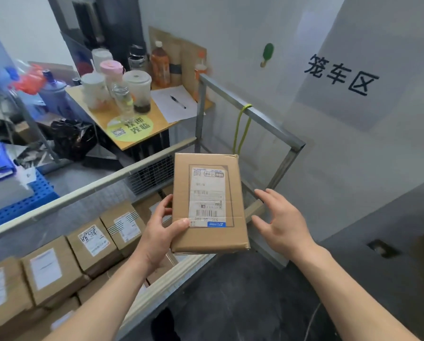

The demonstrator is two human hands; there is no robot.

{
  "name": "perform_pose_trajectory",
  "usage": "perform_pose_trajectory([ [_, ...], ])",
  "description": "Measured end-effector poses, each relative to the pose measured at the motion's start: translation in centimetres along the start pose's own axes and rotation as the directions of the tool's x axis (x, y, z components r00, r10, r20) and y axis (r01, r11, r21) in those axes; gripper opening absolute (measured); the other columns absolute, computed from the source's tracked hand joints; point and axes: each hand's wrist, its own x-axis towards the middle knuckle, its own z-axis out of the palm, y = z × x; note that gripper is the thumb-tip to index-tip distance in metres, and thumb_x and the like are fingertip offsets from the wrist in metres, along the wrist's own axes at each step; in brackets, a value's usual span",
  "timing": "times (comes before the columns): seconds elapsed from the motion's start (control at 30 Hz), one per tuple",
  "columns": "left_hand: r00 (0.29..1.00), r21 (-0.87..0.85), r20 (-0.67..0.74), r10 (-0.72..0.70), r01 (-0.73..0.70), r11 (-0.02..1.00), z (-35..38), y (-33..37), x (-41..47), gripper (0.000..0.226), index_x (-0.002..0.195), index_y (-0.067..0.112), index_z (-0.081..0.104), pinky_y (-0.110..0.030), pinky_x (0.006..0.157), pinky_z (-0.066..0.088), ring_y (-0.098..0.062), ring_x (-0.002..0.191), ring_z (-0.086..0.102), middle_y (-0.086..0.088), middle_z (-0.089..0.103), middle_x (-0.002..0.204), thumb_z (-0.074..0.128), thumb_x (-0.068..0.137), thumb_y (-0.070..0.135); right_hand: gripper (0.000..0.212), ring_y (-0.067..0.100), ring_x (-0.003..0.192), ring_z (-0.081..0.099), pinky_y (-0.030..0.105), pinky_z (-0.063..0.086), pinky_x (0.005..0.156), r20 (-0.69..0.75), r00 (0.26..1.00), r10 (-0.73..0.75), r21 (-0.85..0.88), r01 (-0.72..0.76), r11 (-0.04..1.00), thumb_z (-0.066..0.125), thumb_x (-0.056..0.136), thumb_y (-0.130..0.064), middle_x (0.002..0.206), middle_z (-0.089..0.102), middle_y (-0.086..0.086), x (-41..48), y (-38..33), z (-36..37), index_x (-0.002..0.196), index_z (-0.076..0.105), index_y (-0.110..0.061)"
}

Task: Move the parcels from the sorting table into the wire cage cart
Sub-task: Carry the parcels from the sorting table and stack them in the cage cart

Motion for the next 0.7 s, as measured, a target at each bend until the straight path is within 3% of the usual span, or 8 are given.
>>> perform_pose_trajectory([
  [0.1, 1.0, 0.009, -0.023, -0.019, 0.019, 1.0, -2.3, -0.4, 2.6, 0.103, 0.15, 0.039, 0.035, -0.037, 0.084, 0.059, -0.018, 0.111, 0.064, 0.0, 0.055, 0.131, 0.075, 0.058, 0.062, 0.06, 0.015, 0.147, 0.036, 0.032, 0.031, 0.12, 0.026, 1.0, 0.014, 0.027, -0.015, 1.0, 0.068, 0.094, -0.028, 0.157, 0.044, 0.001, 4.0, -1.4, 1.7, 0.15, 0.047, -0.024],
  [0.23, 0.998, 0.03, -0.042, -0.044, 0.046, 0.999, -5.7, -0.1, 5.6, 0.102, 0.15, 0.039, 0.035, -0.041, 0.089, 0.058, -0.018, 0.113, 0.063, 0.001, 0.054, 0.133, 0.074, 0.058, 0.062, 0.048, 0.014, 0.14, 0.044, 0.022, 0.031, 0.111, 0.052, 0.995, 0.083, 0.202, -0.092, 0.975, 0.059, 0.101, -0.028, 0.15, 0.051, -0.001, 8.5, -4.0, 4.5, 0.147, 0.052, -0.019],
  [0.37, 0.996, 0.059, -0.076, -0.051, 0.055, 0.997, -8.8, -0.2, 7.8, 0.102, 0.15, 0.039, 0.033, -0.041, 0.093, 0.056, -0.016, 0.118, 0.059, 0.004, 0.054, 0.131, 0.071, 0.06, 0.065, 0.042, 0.01, 0.133, 0.05, 0.027, 0.036, 0.112, 0.124, 0.989, 0.083, 0.321, -0.119, 0.94, 0.053, 0.103, -0.031, 0.145, 0.056, -0.004, 11.8, -6.4, 7.8, 0.144, 0.055, -0.021],
  [0.57, 0.985, 0.05, -0.15, -0.08, 0.088, 0.995, -11.7, -0.5, 10.3, 0.096, 0.143, 0.042, 0.034, -0.013, 0.079, 0.049, -0.003, 0.115, 0.057, 0.017, 0.056, 0.125, 0.068, 0.056, 0.065, 0.035, 0.003, 0.122, 0.056, 0.03, 0.043, 0.103, 0.224, 0.974, -0.042, 0.348, -0.04, 0.937, 0.048, 0.105, -0.034, 0.131, 0.064, -0.015, 16.7, -9.5, 11.0, 0.137, 0.061, -0.03],
  [0.6, 0.982, 0.045, -0.164, -0.092, 0.101, 0.994, -12.0, -0.7, 10.8, 0.096, 0.143, 0.043, 0.034, -0.014, 0.082, 0.05, -0.001, 0.115, 0.057, 0.018, 0.056, 0.125, 0.069, 0.056, 0.064, 0.032, 0.0, 0.117, 0.058, 0.03, 0.045, 0.101, 0.255, 0.965, -0.065, 0.372, -0.036, 0.928, 0.049, 0.104, -0.034, 0.125, 0.066, -0.021, 17.5, -9.9, 11.6, 0.133, 0.063, -0.035],
  [0.7, 0.966, 0.031, -0.209, -0.15, 0.16, 0.987, -12.8, -1.6, 12.1, 0.1, 0.147, 0.041, 0.033, -0.04, 0.1, 0.052, -0.009, 0.121, 0.057, 0.018, 0.055, 0.129, 0.072, 0.058, 0.064, 0.031, -0.005, 0.108, 0.063, 0.031, 0.051, 0.096, 0.337, 0.936, -0.105, 0.439, -0.058, 0.897, 0.052, 0.102, -0.034, 0.115, 0.069, -0.028, 19.7, -10.5, 13.6, 0.131, 0.063, -0.037],
])
